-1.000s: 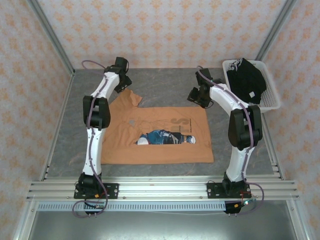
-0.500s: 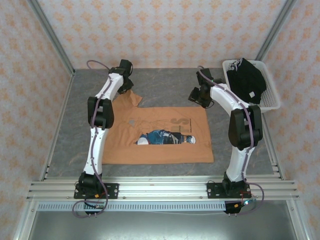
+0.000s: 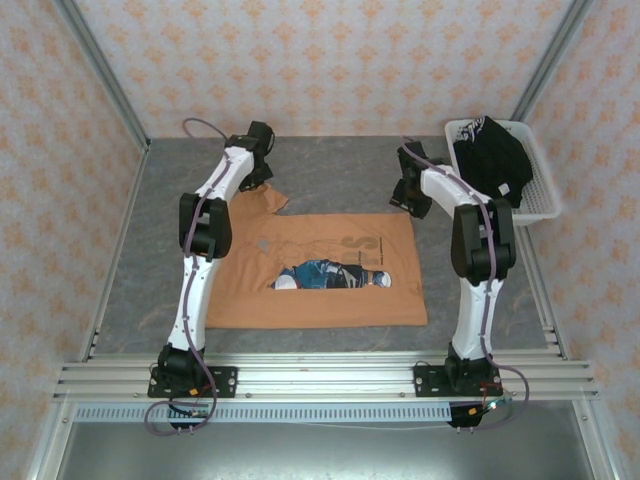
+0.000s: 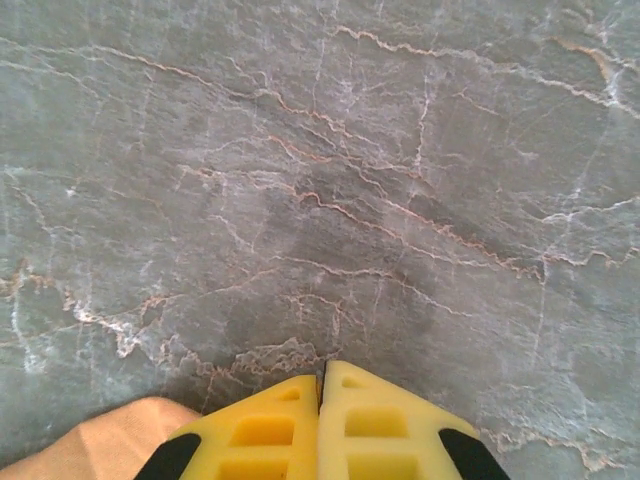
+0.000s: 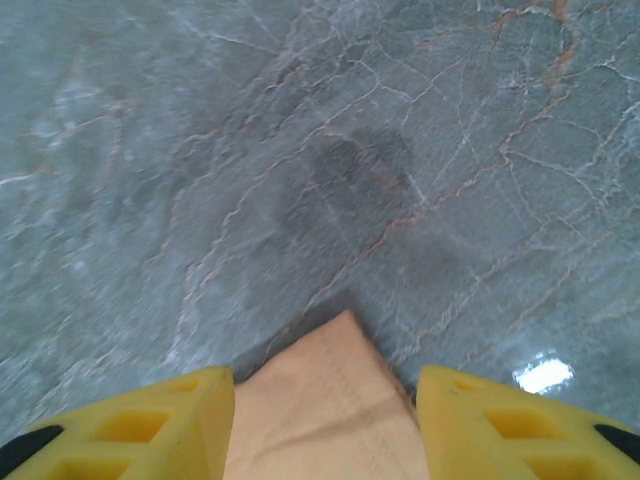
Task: Fold and stack the t-shirts
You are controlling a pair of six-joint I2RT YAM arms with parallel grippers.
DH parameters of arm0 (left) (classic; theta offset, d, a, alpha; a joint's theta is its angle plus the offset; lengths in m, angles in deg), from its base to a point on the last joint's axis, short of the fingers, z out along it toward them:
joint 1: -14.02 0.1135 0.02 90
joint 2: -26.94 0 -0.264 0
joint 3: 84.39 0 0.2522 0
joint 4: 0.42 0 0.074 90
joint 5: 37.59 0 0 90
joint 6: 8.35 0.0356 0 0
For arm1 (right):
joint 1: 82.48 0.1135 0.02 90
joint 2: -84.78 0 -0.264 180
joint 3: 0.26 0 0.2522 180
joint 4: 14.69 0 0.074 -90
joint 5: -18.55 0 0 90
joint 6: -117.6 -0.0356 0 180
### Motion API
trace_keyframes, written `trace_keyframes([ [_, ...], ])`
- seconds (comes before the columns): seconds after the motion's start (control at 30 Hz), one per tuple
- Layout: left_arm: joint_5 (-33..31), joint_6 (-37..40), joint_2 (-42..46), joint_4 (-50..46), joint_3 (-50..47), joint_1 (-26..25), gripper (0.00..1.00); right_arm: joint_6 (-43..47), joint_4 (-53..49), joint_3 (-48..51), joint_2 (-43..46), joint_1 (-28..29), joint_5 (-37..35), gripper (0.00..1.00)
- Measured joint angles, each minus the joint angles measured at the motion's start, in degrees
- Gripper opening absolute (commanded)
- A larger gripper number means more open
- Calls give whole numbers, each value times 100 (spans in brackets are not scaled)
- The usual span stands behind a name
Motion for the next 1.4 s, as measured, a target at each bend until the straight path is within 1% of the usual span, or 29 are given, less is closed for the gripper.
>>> trace_keyframes([
  [0.13, 0, 2, 212, -52, -48, 0, 0, -13, -44, -131, -234, -13, -17, 45],
  [0.23, 9, 2, 420, -66, -118, 0, 0, -15, -57, -136, -251, -13, -13, 40],
  [0.3, 13, 4, 514, -66, -120, 0, 0, -15, -61, -142, -256, -13, -11, 39],
  [0.53, 20, 2, 605, -76, -188, 0, 0, -13, -122, -247, -466, -13, -35, 33],
  [0.67, 20, 4, 605, -98, -221, 0, 0, -9, -151, -323, -503, -13, -33, 19],
  [0.73, 24, 4, 605, -109, -221, 0, 0, 4, -144, -328, -507, -13, -31, 10],
  [0.83, 37, 7, 605, -118, -227, 0, 0, 15, -138, -330, -496, -13, -11, 0],
  [0.97, 42, 7, 785, -186, -501, 0, 0, 76, -136, -326, -476, -13, -9, 0],
  [1.1, 118, 7, 1211, -295, -957, 0, 0, 168, -133, -264, -387, -13, -7, 0],
  [1.4, 426, 136, 3034, -315, -2551, 15, 0, 472, -81, 205, 573, -13, 149, 0],
])
